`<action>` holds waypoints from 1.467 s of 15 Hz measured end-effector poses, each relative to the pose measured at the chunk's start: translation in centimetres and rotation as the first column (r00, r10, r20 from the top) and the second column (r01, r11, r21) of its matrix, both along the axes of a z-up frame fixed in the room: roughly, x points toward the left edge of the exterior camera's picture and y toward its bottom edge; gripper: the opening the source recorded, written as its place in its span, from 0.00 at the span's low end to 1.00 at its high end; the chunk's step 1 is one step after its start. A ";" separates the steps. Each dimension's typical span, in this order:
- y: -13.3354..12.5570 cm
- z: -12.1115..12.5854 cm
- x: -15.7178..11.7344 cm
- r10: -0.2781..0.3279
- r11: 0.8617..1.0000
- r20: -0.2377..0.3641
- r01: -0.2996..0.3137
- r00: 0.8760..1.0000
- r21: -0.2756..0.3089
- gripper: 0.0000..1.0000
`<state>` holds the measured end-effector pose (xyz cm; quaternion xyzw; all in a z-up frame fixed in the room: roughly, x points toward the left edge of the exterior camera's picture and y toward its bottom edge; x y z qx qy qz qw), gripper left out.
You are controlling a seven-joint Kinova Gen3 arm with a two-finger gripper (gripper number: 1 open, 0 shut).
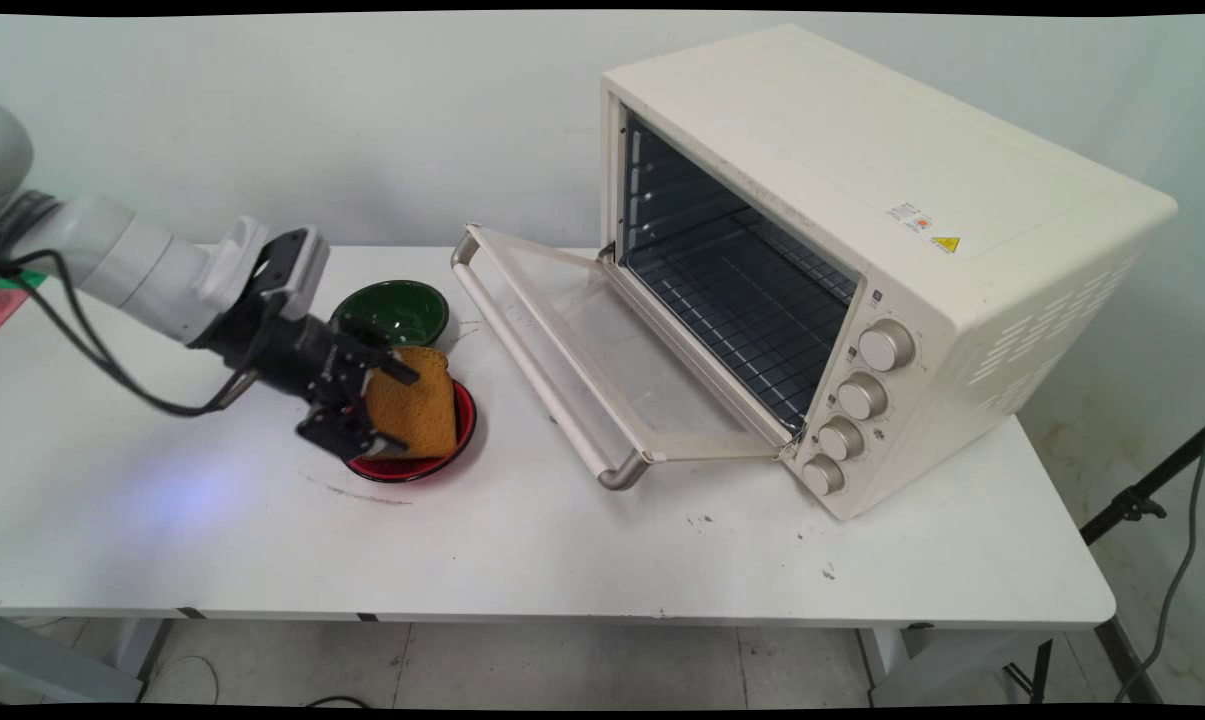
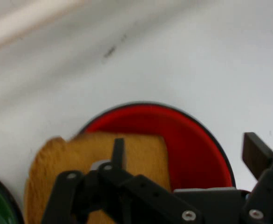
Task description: Close the oven
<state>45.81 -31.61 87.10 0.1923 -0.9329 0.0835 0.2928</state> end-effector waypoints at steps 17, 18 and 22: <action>-6.2 -1.9 -8.2 0.324 0.944 -0.106 -0.314 0.940 0.102 0.00; -6.5 -2.1 -8.5 0.333 0.941 -0.111 -0.322 0.936 0.105 0.00; -7.2 -2.0 -9.4 0.361 0.931 -0.131 -0.348 0.924 0.108 0.00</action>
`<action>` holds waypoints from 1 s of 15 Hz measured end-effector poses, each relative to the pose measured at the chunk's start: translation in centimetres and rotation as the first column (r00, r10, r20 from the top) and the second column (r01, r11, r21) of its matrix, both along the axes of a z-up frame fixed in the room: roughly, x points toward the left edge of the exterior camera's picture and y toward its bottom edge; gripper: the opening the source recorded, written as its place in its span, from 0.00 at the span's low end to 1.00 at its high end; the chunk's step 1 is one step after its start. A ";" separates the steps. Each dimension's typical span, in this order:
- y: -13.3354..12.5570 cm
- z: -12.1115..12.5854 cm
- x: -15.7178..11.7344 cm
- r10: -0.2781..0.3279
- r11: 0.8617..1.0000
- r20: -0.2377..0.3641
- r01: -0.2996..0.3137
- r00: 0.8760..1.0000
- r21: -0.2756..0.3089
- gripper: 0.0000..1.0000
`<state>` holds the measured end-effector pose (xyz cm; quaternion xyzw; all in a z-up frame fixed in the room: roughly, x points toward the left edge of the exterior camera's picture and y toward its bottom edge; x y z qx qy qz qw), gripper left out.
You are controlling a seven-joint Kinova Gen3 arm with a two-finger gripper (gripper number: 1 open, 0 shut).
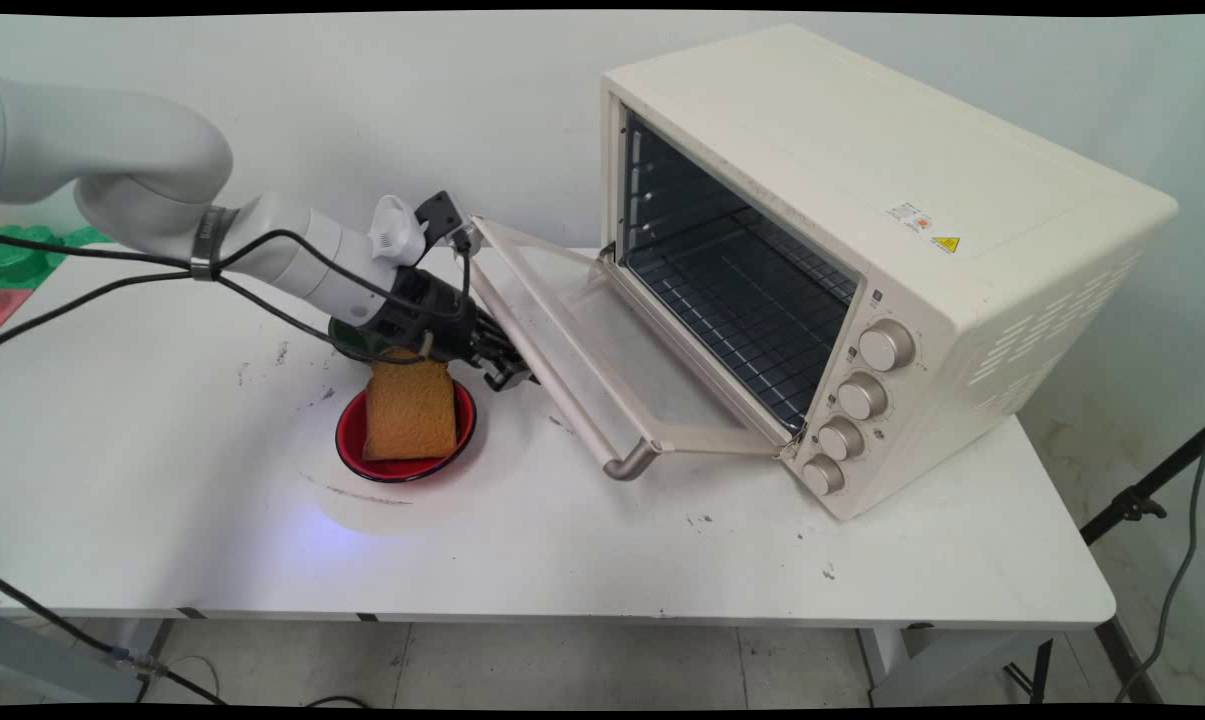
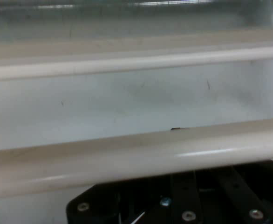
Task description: Close the oven
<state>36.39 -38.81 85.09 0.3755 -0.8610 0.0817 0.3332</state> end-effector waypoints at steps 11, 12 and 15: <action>-2.5 4.0 -3.0 0.020 0.998 -0.097 -0.026 0.995 -0.062 0.00; -2.8 4.5 -3.2 0.017 0.997 -0.108 -0.025 0.994 -0.070 0.00; -3.5 6.1 -3.9 0.006 0.995 -0.135 -0.019 0.991 -0.096 0.00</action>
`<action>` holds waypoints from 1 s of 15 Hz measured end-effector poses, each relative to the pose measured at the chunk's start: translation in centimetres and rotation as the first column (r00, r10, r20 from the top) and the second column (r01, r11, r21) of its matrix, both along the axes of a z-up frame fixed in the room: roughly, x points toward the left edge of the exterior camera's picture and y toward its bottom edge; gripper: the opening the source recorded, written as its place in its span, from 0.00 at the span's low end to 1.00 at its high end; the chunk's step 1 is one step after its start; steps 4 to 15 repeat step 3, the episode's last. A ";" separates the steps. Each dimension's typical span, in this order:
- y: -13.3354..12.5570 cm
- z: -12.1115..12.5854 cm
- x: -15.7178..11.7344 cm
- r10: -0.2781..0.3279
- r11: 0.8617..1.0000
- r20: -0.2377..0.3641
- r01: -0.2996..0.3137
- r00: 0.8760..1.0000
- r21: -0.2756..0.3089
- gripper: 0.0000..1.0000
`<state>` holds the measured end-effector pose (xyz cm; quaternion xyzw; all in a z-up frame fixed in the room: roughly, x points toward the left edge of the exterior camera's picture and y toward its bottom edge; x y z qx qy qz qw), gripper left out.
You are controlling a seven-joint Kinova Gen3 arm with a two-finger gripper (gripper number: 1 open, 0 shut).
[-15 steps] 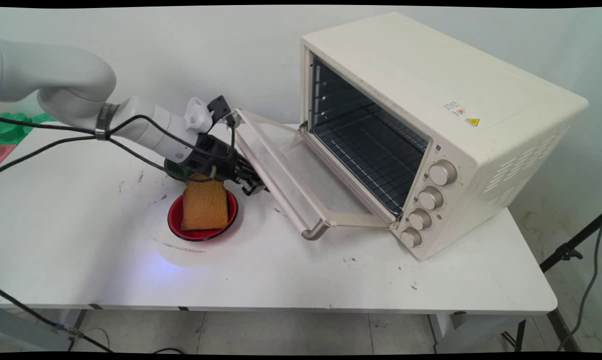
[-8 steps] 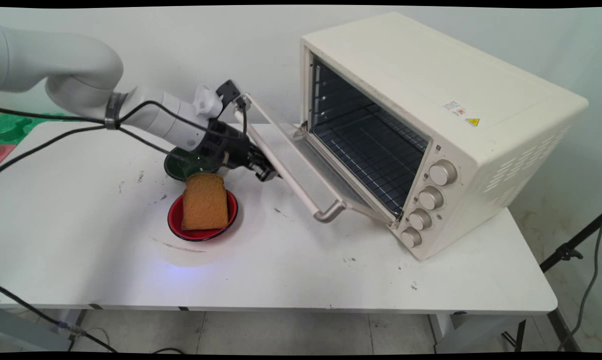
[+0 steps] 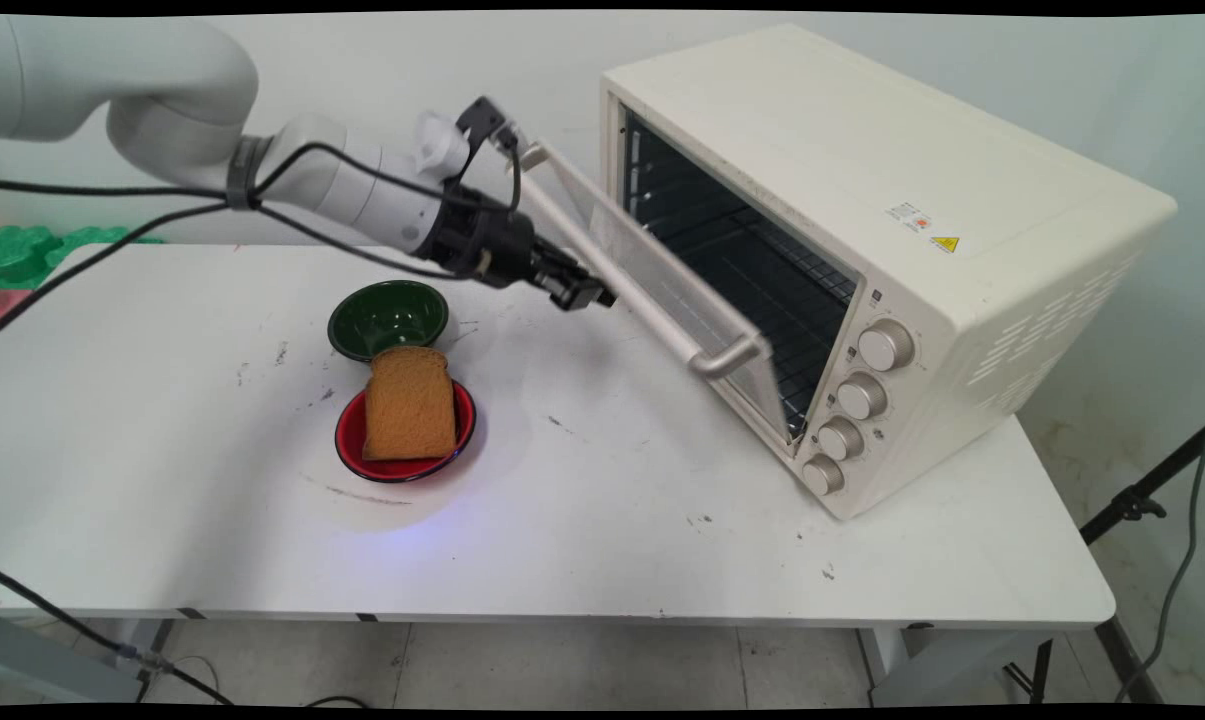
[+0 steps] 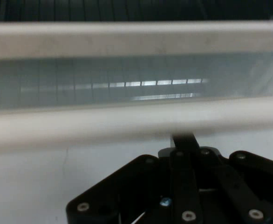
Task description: Close the oven
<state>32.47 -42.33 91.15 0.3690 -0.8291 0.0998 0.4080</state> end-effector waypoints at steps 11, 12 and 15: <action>-0.7 1.7 -0.4 -0.008 1.000 -0.025 0.007 1.000 -0.029 0.00; -0.7 1.7 -0.4 -0.008 1.000 -0.025 0.007 1.000 -0.029 0.00; -0.7 1.7 -0.4 -0.008 1.000 -0.025 0.007 1.000 -0.029 0.00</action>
